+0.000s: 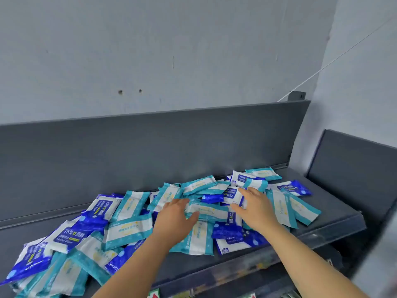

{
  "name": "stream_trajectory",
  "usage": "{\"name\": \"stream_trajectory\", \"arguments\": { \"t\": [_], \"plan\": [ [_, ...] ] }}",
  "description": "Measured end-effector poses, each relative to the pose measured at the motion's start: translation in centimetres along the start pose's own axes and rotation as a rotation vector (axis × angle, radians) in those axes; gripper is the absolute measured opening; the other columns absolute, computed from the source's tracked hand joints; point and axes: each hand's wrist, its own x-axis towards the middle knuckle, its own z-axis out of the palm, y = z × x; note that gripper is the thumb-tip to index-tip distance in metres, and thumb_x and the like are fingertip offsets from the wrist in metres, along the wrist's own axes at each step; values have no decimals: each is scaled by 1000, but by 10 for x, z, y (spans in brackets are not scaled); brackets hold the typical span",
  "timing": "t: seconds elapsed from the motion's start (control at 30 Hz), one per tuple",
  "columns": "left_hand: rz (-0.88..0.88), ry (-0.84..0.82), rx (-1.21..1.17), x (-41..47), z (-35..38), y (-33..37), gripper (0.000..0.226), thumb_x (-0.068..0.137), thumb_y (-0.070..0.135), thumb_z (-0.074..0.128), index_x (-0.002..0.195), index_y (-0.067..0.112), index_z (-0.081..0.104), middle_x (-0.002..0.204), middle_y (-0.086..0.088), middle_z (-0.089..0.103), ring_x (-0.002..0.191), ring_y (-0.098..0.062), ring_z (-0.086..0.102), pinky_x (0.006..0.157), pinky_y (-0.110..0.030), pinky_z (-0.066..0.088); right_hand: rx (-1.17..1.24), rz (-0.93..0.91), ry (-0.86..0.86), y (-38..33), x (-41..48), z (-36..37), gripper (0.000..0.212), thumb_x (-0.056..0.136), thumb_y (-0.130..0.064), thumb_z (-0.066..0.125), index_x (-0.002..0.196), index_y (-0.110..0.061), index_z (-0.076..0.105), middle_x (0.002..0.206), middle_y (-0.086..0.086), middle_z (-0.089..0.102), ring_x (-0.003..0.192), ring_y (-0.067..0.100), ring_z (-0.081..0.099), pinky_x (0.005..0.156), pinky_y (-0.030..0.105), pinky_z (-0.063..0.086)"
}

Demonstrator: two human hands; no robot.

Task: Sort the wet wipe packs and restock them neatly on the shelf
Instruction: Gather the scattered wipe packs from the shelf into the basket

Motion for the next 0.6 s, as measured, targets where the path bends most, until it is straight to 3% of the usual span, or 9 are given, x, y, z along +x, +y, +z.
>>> {"name": "stream_trajectory", "arguments": {
  "t": [0.17, 0.37, 0.47, 0.6],
  "plan": [
    [-122, -251, 70, 37, 40, 31, 97, 77, 76, 49, 152, 30, 9, 160, -5, 11, 146, -32, 15, 114, -50, 26, -70, 157, -191, 42, 28, 7, 79, 83, -74, 43, 149, -43, 14, 160, 11, 5, 146, 33, 10, 115, 52, 17],
    [-224, -243, 128, 82, 73, 51, 102, 71, 86, 41, 150, 42, -6, 161, -5, -10, 147, -36, 7, 116, -51, 22, -32, 117, -275, 63, 63, 15, 84, 77, -77, 47, 148, -48, 13, 158, 17, -15, 147, 37, 1, 119, 48, 6],
    [-244, -263, 189, 104, 81, 53, 93, 74, 84, 40, 148, 48, -3, 161, -6, -5, 144, -37, 17, 112, -49, 28, -25, 55, -311, 64, 79, 20, 87, 73, -78, 53, 147, -48, 19, 158, 18, -15, 146, 38, 0, 118, 46, 8],
    [-187, -163, 150, 118, 88, 53, 70, 88, 62, 48, 148, 44, 15, 156, -4, 24, 128, -28, 46, 98, -40, 49, 51, -19, -315, 74, 96, 26, 83, 72, -74, 60, 144, -44, 32, 160, 10, -7, 147, 32, 3, 118, 41, 12]
  ]
}}
